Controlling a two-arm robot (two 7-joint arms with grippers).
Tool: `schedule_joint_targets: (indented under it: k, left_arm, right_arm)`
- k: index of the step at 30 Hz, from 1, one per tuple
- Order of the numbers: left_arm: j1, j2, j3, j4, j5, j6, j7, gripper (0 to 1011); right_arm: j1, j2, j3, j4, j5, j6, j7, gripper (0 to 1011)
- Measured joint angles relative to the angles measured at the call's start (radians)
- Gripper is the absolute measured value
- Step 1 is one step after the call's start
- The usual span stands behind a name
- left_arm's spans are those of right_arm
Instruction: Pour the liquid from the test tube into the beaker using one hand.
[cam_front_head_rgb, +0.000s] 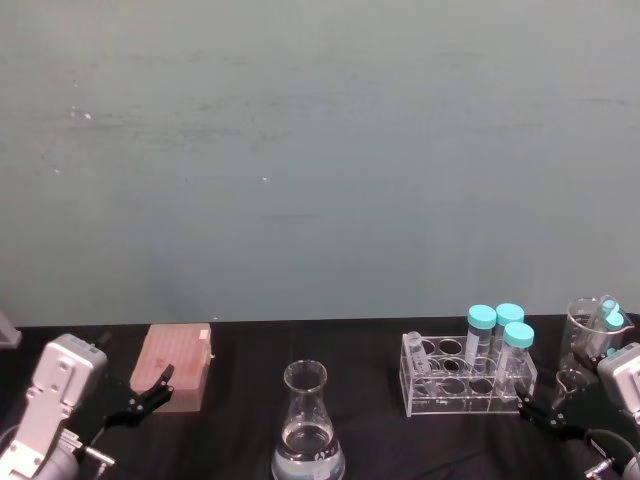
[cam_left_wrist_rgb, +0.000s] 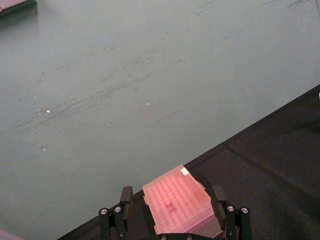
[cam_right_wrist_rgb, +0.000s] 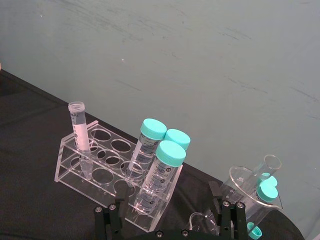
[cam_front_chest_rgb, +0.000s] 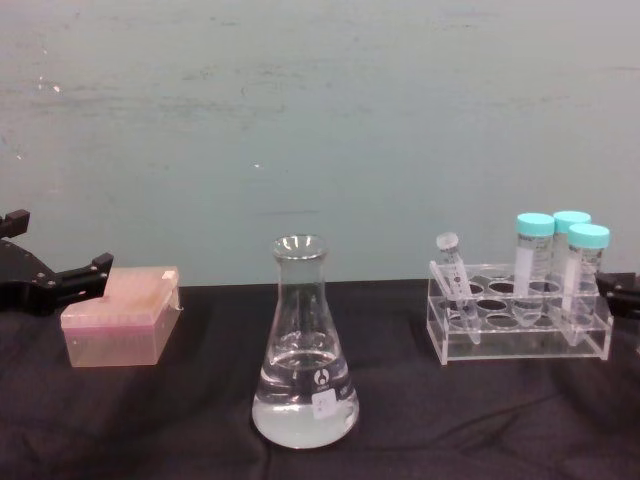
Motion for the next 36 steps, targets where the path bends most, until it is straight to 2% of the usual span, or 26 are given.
schedule_joint_targets:
  k: [36]
  left_arm:
    - [0.0,0.0,0.0,0.0,0.0,0.0,0.0,1000]
  right_arm:
    - [0.0,0.0,0.0,0.0,0.0,0.0,0.0,1003]
